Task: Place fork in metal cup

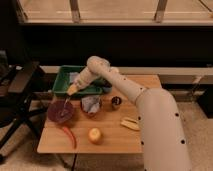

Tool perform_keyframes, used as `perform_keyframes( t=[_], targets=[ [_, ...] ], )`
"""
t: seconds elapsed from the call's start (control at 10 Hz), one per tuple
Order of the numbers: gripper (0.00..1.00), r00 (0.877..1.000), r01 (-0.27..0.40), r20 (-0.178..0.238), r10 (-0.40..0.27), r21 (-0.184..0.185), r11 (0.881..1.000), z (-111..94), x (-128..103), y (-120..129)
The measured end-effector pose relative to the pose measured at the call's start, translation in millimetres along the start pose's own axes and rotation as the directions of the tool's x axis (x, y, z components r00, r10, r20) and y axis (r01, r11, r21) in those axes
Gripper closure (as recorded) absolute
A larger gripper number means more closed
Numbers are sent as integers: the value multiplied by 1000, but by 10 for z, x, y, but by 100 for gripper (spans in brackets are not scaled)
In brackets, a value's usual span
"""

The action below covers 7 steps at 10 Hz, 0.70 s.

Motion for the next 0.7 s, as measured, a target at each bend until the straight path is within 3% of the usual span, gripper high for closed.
perform_keyframes(
  t=[0.3,0.5,0.7],
  targets=[
    [100,997,-38,58,41,-56,998,-598,-270,1],
    [100,995,-63,81,65,-34,997,-966,-265,-104],
    [100,990,-87,113,82,41,995,-1344,-158,-246]
  ],
)
